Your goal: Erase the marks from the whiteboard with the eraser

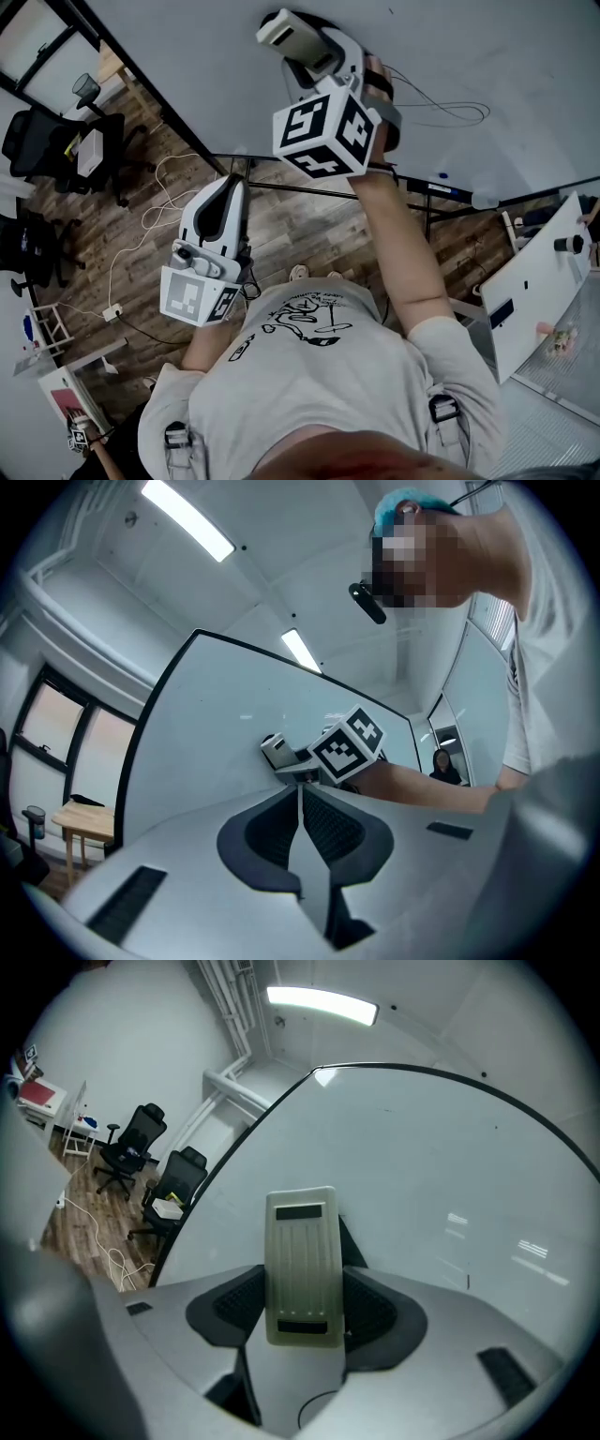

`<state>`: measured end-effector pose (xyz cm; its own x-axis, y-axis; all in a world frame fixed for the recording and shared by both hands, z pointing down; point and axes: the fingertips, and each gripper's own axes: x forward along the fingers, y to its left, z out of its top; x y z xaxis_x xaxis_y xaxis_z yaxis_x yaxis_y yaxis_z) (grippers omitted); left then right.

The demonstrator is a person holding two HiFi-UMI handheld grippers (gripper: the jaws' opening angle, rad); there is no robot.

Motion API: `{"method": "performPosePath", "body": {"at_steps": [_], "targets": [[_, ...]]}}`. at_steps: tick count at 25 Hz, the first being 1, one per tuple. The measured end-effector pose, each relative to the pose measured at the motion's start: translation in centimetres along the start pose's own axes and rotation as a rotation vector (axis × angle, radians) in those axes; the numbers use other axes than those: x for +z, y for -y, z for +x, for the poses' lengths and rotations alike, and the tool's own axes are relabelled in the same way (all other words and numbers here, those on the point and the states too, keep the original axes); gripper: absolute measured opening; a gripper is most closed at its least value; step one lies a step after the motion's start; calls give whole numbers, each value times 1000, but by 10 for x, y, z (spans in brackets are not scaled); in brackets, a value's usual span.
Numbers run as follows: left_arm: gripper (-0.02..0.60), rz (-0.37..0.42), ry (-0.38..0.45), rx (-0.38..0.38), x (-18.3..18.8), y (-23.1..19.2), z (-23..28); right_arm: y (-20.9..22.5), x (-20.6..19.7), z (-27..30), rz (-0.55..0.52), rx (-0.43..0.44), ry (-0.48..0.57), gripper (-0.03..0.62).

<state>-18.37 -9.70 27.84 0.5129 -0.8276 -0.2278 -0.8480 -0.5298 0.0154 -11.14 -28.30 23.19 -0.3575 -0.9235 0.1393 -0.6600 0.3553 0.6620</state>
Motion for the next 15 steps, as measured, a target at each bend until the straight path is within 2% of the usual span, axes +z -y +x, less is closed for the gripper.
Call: {"method": "performPosePath", "body": {"at_steps": [3, 8, 15], "targets": [[32, 0, -2, -19, 0, 8, 5, 12, -3, -23, 43, -28, 43, 258], [32, -8, -8, -72, -4, 23, 21, 63, -31, -67, 144, -129, 61, 258], [32, -36, -13, -179, -12, 52, 53, 154, -119, -121, 301, -309, -42, 258]]}}
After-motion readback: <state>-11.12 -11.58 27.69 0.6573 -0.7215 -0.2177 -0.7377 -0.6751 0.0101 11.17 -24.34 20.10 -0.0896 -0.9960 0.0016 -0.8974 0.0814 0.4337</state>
